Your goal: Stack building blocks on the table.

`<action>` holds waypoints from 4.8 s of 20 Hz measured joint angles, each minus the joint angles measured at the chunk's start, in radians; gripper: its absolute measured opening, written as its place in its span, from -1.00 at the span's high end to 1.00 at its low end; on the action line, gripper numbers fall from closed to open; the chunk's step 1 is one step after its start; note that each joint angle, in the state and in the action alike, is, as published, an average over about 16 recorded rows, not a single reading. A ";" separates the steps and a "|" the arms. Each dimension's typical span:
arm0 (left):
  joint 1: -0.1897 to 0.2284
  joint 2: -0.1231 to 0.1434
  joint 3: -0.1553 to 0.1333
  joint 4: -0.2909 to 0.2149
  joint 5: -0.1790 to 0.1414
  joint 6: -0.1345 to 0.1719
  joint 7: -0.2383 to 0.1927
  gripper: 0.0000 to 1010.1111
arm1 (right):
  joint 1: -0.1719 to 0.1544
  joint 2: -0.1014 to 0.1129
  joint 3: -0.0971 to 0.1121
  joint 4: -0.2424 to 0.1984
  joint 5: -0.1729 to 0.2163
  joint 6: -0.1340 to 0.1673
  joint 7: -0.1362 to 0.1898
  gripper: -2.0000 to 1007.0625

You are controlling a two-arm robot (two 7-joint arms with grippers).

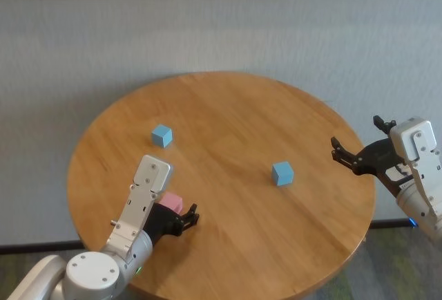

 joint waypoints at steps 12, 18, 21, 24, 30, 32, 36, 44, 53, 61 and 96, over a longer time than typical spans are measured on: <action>0.003 -0.019 -0.018 0.013 0.015 0.002 -0.017 -0.96 | 0.000 0.000 0.000 0.000 0.000 0.000 0.000 -0.99; 0.005 -0.027 -0.027 0.018 0.018 0.003 -0.026 -0.86 | 0.000 0.000 0.000 0.000 0.000 0.000 0.000 -0.99; 0.006 -0.031 -0.032 0.020 0.022 0.005 -0.030 -0.75 | 0.000 0.000 0.000 0.000 0.000 0.000 0.000 -0.99; 0.008 -0.035 -0.036 0.022 0.026 0.006 -0.035 -0.61 | 0.000 0.000 0.000 0.000 0.000 0.000 0.000 -0.99; 0.012 -0.041 -0.044 0.022 0.037 0.008 -0.040 -0.26 | 0.000 0.000 0.000 0.000 0.000 0.000 0.000 -0.99; 0.013 -0.043 -0.046 0.020 0.042 0.007 -0.042 -0.15 | 0.000 0.000 0.000 0.000 0.000 0.000 0.000 -0.99; 0.011 -0.044 -0.051 0.016 0.055 0.005 -0.047 0.03 | 0.000 0.000 0.000 0.000 0.000 0.000 0.000 -0.99; -0.052 -0.030 -0.036 0.041 0.083 -0.047 -0.123 0.20 | 0.000 0.000 0.000 0.000 0.000 0.000 0.000 -0.99; -0.199 -0.018 0.018 0.176 0.091 -0.147 -0.265 0.21 | 0.000 0.000 0.000 0.000 0.000 0.000 0.000 -0.99; -0.318 -0.037 0.058 0.340 0.070 -0.200 -0.335 0.21 | 0.000 0.000 0.000 0.000 0.000 0.000 0.000 -0.99; -0.407 -0.073 0.108 0.519 0.027 -0.191 -0.356 0.07 | 0.000 0.000 0.000 0.000 0.000 0.000 0.000 -0.99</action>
